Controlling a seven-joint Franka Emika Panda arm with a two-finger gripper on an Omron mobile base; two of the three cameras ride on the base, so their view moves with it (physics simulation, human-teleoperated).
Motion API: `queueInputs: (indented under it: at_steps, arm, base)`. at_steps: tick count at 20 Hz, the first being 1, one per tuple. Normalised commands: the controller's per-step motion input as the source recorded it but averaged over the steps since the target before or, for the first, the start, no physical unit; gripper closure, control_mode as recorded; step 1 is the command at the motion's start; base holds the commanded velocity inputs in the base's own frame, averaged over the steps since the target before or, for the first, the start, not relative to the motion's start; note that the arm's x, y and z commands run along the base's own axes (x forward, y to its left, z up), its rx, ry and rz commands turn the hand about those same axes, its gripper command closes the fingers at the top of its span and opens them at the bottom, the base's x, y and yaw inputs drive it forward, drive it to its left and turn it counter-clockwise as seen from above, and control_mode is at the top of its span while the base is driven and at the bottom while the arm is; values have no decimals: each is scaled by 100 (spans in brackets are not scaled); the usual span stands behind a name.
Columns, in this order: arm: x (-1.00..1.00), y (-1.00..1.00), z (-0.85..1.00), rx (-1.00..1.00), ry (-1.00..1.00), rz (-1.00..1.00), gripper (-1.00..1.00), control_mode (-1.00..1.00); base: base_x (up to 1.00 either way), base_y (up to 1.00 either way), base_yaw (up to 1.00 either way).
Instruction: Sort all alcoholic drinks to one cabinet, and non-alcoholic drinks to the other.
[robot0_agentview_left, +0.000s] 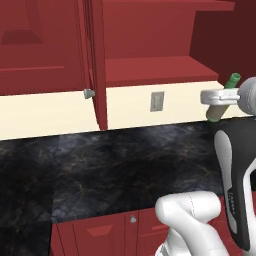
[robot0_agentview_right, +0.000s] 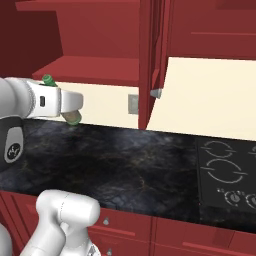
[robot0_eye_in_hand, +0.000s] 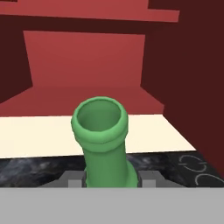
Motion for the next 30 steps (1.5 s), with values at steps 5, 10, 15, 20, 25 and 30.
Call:
queueInputs:
  at_steps: [5, 10, 15, 20, 25, 30]
  arm:
    - [11, 1, 9, -1, 0, 0, 100, -100]
    - [21, 6, 3, 0, 0, 0, 100, -100]
    - [16, 1, 11, -2, 0, 0, 100, -100]
    - [21, 0, 12, -1, 0, 0, 100, -100]
    - [28, 0, 3, -2, 0, 0, 100, -100]
    - [27, 0, 1, -2, -1, 0, 100, -100]
  base:
    - [0, 0, 0]
    - [0, 0, 0]
    - [0, 0, 0]
    - [0, 0, 0]
    - [0, 0, 0]
    - [0, 0, 0]
